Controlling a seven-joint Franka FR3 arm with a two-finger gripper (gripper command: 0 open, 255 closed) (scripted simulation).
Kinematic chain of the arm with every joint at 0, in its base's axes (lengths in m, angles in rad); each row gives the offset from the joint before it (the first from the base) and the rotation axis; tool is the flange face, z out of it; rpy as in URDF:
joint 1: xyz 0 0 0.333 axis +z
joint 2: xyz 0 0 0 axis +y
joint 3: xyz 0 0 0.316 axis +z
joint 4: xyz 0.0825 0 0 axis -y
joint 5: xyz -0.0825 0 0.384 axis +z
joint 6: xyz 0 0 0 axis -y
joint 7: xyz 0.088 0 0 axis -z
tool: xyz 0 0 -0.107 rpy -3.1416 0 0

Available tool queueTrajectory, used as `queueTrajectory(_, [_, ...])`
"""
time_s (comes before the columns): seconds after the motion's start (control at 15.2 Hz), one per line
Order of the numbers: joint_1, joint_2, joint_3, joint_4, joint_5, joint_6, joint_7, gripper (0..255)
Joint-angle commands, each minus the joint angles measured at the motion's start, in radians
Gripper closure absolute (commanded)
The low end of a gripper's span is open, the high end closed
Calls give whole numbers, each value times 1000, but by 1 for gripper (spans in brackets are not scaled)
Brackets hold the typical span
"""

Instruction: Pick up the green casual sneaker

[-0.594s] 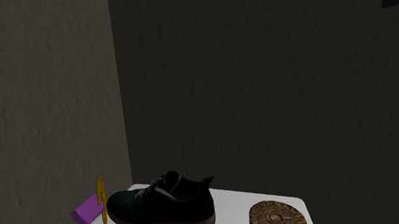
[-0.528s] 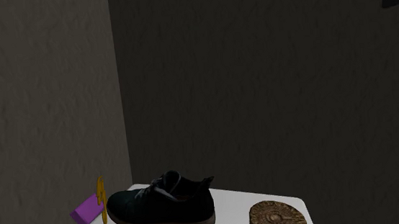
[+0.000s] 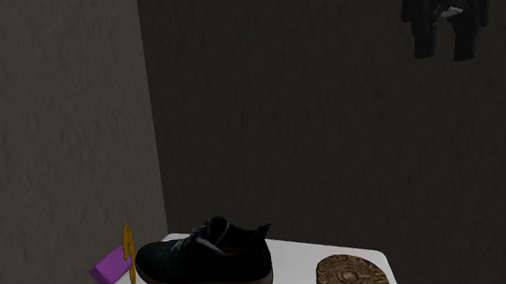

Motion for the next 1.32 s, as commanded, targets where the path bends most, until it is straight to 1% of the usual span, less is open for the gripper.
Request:
queueTrajectory(0.0, [16,48,29,4,17,46,26,0])
queueTrajectory(0.33, [54,175,102,17,48,164,89,0])
queueTrajectory(0.66, [83,323,173,60,57,272,157,0])
queueTrajectory(0.99, [109,486,237,132,35,365,233,0])
queueTrajectory(1.25, [133,626,277,210,-8,424,303,0])
